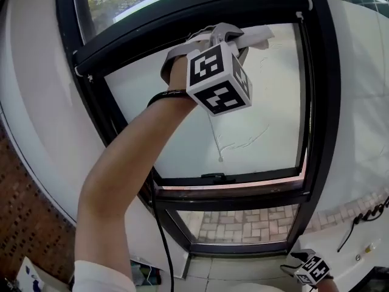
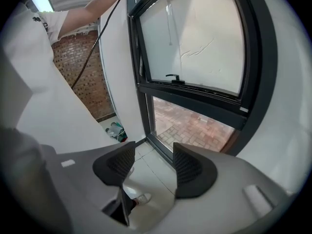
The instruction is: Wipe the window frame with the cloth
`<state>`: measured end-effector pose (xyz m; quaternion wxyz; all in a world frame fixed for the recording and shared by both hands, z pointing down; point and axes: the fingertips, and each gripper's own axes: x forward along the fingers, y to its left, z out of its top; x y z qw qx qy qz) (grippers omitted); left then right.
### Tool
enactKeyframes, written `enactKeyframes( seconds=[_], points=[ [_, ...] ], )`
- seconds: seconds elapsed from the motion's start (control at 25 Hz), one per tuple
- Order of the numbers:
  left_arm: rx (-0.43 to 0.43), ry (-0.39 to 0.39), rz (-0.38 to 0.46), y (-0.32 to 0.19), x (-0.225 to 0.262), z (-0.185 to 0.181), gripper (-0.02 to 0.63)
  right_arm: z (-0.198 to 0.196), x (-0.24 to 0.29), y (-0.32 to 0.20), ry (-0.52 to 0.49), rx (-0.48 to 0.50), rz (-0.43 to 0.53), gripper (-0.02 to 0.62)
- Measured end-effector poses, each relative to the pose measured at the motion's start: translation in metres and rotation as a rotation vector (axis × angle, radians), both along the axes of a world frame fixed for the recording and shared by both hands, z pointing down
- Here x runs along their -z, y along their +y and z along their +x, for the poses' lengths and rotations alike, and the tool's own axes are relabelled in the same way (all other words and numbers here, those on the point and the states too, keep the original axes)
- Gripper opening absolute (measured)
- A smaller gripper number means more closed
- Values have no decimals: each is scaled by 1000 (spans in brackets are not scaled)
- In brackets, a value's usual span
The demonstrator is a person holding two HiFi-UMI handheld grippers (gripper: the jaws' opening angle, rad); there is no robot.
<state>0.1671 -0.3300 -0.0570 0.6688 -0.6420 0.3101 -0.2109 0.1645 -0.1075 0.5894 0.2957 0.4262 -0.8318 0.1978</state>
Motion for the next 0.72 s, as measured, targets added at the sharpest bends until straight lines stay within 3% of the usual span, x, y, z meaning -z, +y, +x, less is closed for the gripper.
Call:
enactKeyframes(
  seconds=[0.36,0.72],
  points=[
    [282,-26,-3,-77,-7,-194,100,-85,4,-45,18,156,-7,245],
    [498,-62,26,-145,-4,-338,100,-153,-1,-64,3,171,-20,245]
  ],
)
